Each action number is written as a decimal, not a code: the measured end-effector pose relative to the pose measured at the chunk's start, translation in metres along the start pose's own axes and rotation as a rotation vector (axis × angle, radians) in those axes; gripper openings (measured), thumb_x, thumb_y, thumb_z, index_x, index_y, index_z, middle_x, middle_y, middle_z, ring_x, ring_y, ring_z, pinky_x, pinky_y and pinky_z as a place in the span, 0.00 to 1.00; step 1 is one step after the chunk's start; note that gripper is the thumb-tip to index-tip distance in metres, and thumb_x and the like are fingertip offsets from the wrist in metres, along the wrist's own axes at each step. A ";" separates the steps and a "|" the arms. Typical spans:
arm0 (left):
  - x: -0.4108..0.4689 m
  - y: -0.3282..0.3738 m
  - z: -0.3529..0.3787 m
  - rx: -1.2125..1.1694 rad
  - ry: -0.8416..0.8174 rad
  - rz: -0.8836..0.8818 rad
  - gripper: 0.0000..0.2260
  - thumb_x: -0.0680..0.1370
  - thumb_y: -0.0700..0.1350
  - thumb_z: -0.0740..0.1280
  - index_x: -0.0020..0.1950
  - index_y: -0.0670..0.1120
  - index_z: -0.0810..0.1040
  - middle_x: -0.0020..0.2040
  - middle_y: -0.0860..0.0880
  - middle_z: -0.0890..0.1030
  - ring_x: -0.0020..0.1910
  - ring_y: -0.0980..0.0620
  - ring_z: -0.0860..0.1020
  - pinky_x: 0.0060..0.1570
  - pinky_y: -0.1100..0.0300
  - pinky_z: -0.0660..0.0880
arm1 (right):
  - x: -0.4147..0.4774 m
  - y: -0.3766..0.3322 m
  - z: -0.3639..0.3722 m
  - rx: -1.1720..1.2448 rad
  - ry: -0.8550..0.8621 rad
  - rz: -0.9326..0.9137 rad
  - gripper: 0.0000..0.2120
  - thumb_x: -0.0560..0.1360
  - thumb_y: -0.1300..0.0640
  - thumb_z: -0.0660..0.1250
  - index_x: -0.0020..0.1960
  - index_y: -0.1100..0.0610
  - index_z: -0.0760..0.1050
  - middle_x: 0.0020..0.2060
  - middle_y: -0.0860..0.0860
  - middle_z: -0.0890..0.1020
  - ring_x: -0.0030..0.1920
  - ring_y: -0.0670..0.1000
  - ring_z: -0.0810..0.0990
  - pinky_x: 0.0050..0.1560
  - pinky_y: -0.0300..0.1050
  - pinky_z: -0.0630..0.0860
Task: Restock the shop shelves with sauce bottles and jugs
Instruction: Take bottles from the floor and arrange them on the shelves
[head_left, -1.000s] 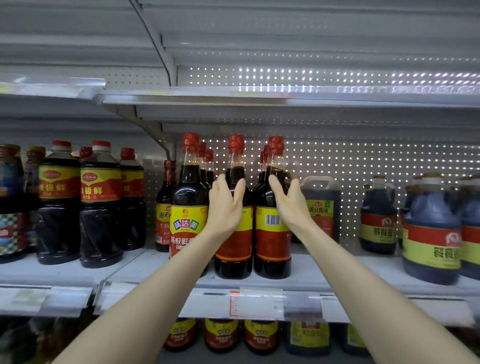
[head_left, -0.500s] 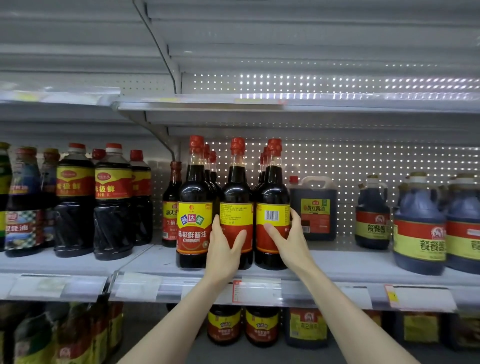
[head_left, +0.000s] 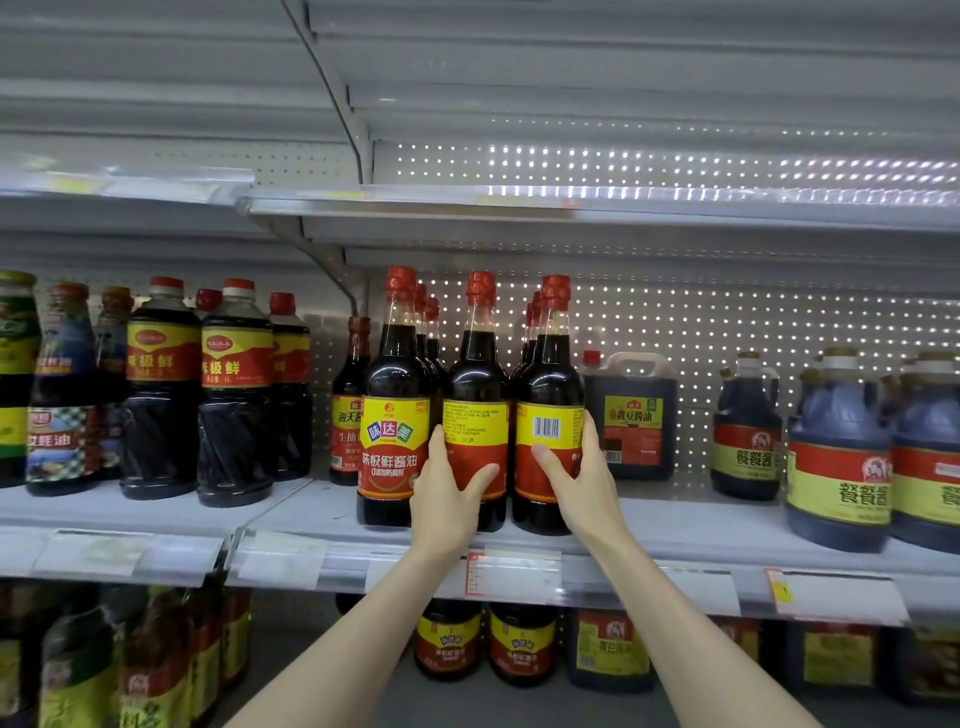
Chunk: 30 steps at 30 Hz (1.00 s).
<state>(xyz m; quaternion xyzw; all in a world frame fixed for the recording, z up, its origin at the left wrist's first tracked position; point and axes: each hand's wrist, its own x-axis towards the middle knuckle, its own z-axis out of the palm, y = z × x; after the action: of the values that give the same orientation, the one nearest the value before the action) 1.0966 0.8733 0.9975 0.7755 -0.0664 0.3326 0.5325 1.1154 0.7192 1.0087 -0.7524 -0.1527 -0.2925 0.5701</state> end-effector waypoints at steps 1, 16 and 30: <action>0.000 0.000 0.000 0.001 0.003 0.001 0.36 0.75 0.53 0.70 0.77 0.49 0.55 0.69 0.48 0.72 0.68 0.47 0.70 0.66 0.44 0.70 | 0.000 0.001 0.000 -0.006 0.007 -0.004 0.36 0.76 0.44 0.66 0.77 0.44 0.51 0.65 0.49 0.71 0.63 0.48 0.71 0.65 0.51 0.71; 0.002 0.006 -0.014 -0.164 -0.127 -0.045 0.27 0.81 0.55 0.58 0.78 0.50 0.54 0.71 0.50 0.69 0.67 0.50 0.70 0.65 0.54 0.69 | -0.052 -0.045 0.021 -0.081 0.199 -0.220 0.21 0.78 0.42 0.58 0.66 0.53 0.70 0.56 0.41 0.71 0.58 0.42 0.72 0.55 0.36 0.71; 0.002 0.012 -0.026 -0.251 -0.241 -0.134 0.26 0.81 0.56 0.57 0.78 0.52 0.55 0.71 0.52 0.69 0.66 0.53 0.70 0.64 0.57 0.69 | -0.047 -0.050 0.039 0.225 -0.222 0.154 0.16 0.82 0.44 0.51 0.69 0.39 0.64 0.62 0.39 0.73 0.65 0.41 0.69 0.67 0.42 0.65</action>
<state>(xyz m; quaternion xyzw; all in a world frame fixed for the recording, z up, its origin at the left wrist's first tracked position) 1.0813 0.8915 1.0138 0.7399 -0.1187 0.1900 0.6344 1.0603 0.7760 1.0116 -0.7209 -0.1883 -0.1442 0.6512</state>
